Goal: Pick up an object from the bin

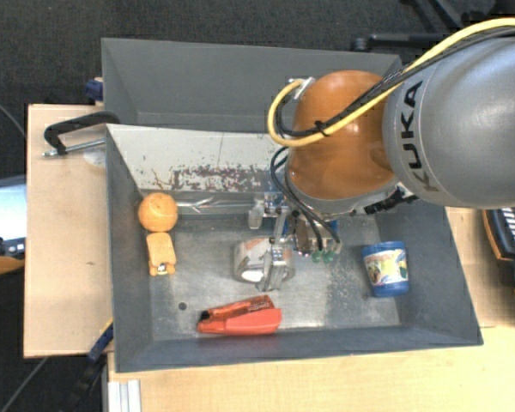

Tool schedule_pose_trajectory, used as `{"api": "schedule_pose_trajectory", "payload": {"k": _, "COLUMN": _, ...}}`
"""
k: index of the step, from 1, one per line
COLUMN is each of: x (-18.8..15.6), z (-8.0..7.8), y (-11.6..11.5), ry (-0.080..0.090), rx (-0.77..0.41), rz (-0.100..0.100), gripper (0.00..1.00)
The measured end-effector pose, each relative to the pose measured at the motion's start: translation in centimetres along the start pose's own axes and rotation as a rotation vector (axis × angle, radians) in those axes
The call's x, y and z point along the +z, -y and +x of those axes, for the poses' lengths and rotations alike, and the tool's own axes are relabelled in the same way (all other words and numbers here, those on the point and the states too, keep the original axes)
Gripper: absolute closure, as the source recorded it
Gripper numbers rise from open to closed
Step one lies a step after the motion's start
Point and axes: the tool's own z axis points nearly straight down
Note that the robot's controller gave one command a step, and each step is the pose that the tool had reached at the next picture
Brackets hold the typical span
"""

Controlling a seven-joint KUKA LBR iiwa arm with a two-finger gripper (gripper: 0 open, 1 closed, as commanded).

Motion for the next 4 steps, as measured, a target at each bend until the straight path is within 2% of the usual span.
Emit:
{"api": "schedule_pose_trajectory", "payload": {"k": 1, "x": 2.1, "z": 0.0, "y": 1.6, "ry": 0.006, "rx": 0.075, "rz": -0.003, "gripper": 0.0}}
{"api": "schedule_pose_trajectory", "payload": {"k": 2, "x": 4.2, "z": -0.9, "y": 3.2, "ry": -0.001, "rx": 0.111, "rz": 0.001, "gripper": 0.0}}
{"api": "schedule_pose_trajectory", "payload": {"k": 3, "x": 7.3, "z": -2.5, "y": 2.8, "ry": 0.006, "rx": 0.096, "rz": -0.004, "gripper": 0.0}}
{"api": "schedule_pose_trajectory", "payload": {"k": 4, "x": 11.6, "z": -3.0, "y": 3.9, "ry": -0.002, "rx": 0.194, "rz": -0.003, "gripper": 1.0}}
